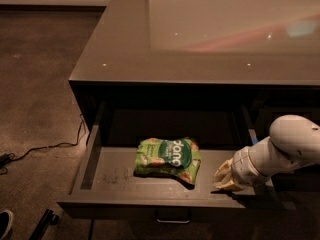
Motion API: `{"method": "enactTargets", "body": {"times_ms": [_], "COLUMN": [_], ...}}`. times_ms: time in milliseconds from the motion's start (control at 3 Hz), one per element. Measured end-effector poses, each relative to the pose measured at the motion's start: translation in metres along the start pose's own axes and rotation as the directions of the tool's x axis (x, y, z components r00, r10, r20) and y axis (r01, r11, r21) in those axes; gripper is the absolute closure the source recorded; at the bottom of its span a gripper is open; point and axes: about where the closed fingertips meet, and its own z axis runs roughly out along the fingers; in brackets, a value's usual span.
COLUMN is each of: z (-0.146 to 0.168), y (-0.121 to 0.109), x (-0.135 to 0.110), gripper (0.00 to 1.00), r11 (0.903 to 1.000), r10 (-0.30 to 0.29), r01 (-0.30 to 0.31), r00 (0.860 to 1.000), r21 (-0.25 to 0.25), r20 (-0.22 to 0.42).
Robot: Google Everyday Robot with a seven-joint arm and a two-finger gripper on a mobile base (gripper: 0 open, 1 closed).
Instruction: Open top drawer
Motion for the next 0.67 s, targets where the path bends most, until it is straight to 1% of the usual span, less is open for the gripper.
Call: {"method": "enactTargets", "body": {"times_ms": [667], "z": [0.0000], "y": [0.0000], "x": [0.0000], "gripper": [0.35], "r11": [1.0000], "r10": [0.000], "r01": [0.000], "r00": [1.000], "r21": [0.000], "r20": [0.000]}}
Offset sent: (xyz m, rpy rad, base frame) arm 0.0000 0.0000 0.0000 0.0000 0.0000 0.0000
